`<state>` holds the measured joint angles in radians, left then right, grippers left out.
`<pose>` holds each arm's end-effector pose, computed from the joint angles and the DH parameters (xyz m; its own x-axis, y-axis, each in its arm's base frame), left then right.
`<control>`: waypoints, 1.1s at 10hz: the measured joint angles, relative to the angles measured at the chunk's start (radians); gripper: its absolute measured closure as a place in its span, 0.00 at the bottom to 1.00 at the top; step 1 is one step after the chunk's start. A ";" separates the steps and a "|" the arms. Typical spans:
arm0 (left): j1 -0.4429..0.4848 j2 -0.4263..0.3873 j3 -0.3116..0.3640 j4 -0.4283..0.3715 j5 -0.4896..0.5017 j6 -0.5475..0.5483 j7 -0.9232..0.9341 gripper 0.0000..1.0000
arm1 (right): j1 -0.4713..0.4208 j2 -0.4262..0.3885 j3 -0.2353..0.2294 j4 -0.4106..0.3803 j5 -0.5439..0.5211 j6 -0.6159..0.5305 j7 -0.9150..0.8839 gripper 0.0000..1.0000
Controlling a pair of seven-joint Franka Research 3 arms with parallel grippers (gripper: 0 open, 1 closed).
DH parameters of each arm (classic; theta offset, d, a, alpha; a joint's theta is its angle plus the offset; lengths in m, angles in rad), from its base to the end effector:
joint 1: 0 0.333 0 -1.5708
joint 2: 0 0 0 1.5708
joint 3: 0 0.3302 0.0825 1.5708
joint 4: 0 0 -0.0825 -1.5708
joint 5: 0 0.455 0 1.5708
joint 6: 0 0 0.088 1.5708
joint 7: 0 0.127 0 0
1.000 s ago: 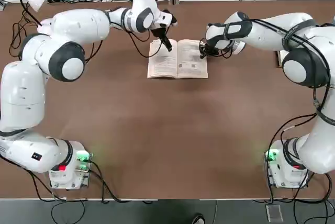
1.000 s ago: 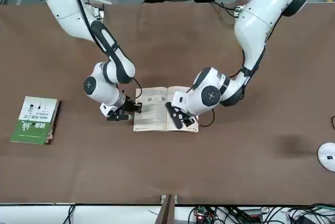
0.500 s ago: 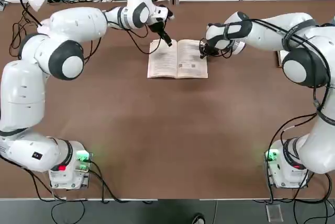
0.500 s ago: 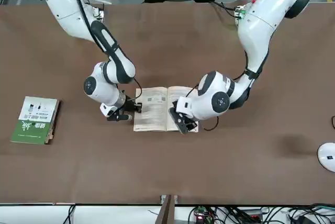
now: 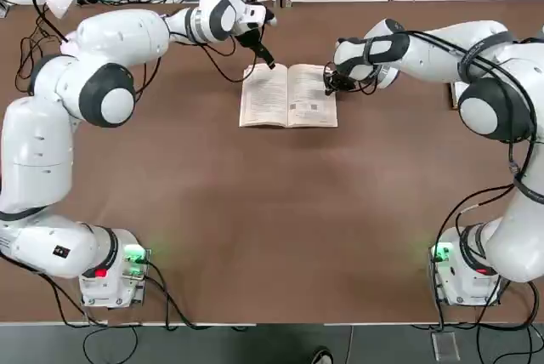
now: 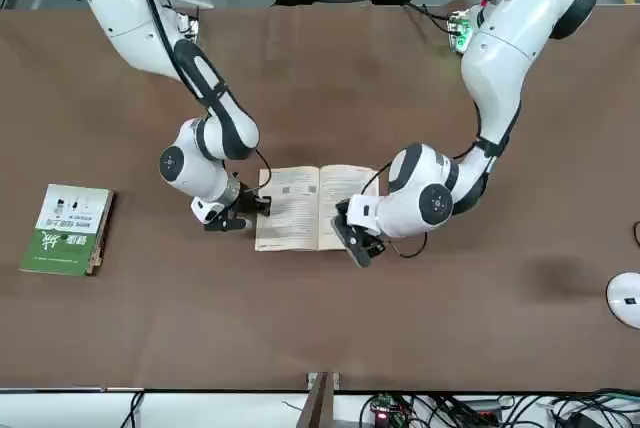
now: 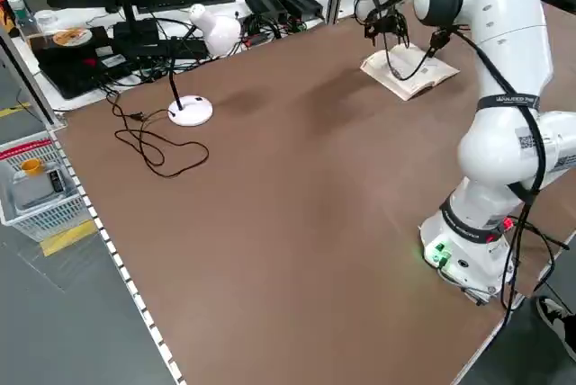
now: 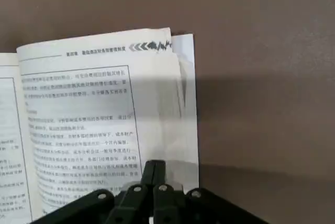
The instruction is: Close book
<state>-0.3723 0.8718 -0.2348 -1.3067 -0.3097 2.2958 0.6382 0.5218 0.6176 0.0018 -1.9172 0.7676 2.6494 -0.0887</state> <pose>0.7013 -0.4489 0.1916 0.5858 -0.7517 0.3028 -0.8076 -0.5101 0.2960 0.5981 0.3313 0.1088 0.9985 -0.0541 0.0080 -0.0465 -0.9164 -0.3976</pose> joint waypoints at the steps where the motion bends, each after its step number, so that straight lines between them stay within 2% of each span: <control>1: 0.002 0.006 0.000 0.004 0.000 0.000 0.007 0.00 | 0.000 0.000 0.000 0.000 0.000 0.000 0.000 0.99; 11: -0.002 0.066 0.000 0.040 -0.001 0.033 0.012 0.00 | 0.000 0.000 0.000 0.000 0.000 0.000 0.000 0.99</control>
<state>-0.3745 0.9379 -0.2348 -1.2663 -0.3107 2.3291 0.6504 0.5218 0.6177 0.0020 -1.9172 0.7676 2.6498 -0.0892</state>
